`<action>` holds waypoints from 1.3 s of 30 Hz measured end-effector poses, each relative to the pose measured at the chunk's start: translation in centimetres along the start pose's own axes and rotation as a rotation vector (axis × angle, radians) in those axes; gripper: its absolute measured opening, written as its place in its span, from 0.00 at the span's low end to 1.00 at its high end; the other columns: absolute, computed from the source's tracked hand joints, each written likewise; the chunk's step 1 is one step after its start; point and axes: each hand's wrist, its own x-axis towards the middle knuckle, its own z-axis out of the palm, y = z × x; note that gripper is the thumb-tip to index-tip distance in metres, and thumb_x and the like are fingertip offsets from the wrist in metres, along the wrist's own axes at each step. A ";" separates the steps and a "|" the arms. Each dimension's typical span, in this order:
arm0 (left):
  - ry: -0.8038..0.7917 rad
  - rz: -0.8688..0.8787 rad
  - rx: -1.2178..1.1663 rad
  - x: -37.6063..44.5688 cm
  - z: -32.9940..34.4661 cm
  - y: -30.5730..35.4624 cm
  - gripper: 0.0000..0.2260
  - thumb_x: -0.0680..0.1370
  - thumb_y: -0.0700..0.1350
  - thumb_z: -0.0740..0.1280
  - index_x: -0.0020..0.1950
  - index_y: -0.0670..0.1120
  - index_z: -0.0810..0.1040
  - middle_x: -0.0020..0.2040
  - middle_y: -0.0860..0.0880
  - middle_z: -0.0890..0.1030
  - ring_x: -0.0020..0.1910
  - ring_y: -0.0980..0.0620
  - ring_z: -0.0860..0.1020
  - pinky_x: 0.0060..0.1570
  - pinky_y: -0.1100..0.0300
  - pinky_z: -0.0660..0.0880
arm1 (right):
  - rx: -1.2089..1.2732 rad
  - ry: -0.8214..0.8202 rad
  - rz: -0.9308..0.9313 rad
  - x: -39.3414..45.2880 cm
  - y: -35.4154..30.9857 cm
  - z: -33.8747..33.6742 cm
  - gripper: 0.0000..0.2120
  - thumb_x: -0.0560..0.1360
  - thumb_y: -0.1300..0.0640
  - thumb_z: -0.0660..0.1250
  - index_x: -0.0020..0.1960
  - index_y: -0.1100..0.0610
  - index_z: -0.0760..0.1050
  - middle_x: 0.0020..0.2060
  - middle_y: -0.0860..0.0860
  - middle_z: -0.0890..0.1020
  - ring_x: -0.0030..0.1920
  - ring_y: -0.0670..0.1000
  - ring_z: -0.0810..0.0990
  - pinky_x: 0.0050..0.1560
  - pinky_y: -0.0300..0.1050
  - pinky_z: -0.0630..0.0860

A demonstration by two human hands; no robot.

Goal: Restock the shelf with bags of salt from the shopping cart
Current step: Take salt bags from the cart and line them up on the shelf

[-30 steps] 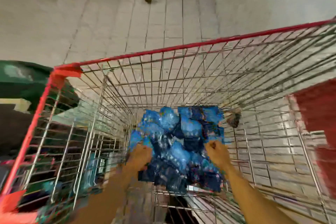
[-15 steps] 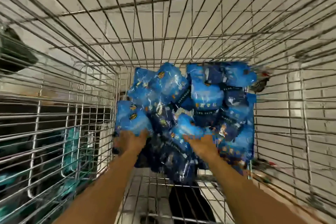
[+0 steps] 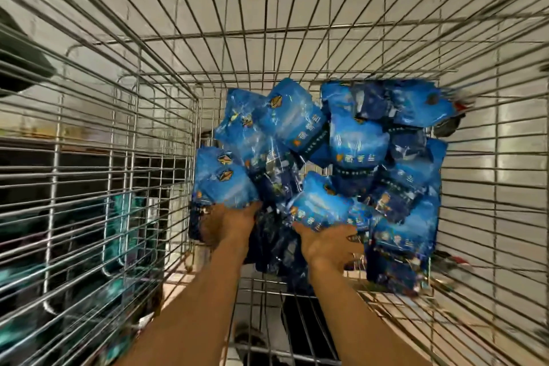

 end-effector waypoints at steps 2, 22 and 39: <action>0.121 0.048 0.029 -0.6 -0.7 0.1 0.17 0.69 0.47 0.79 0.53 0.43 0.79 0.41 0.47 0.79 0.31 0.52 0.72 0.28 0.70 0.69 | 0.162 0.064 -0.145 -0.2 0.8 0.7 0.46 0.63 0.52 0.82 0.69 0.64 0.59 0.65 0.66 0.63 0.62 0.68 0.69 0.57 0.64 0.73; -0.166 0.252 0.000 -6.9 -12.6 4.4 0.20 0.72 0.43 0.76 0.61 0.41 0.75 0.55 0.46 0.80 0.56 0.45 0.78 0.56 0.53 0.75 | 0.503 -0.497 -0.221 -4.1 0.8 -11.8 0.45 0.69 0.59 0.79 0.78 0.52 0.58 0.75 0.53 0.66 0.70 0.58 0.70 0.70 0.59 0.68; -0.308 0.671 -0.578 -31.4 -34.7 8.7 0.20 0.70 0.47 0.77 0.60 0.43 0.81 0.52 0.46 0.85 0.53 0.45 0.83 0.58 0.45 0.78 | 0.654 -0.541 -0.905 -28.4 -0.9 -32.8 0.47 0.56 0.47 0.82 0.72 0.51 0.68 0.68 0.55 0.76 0.67 0.58 0.76 0.67 0.63 0.72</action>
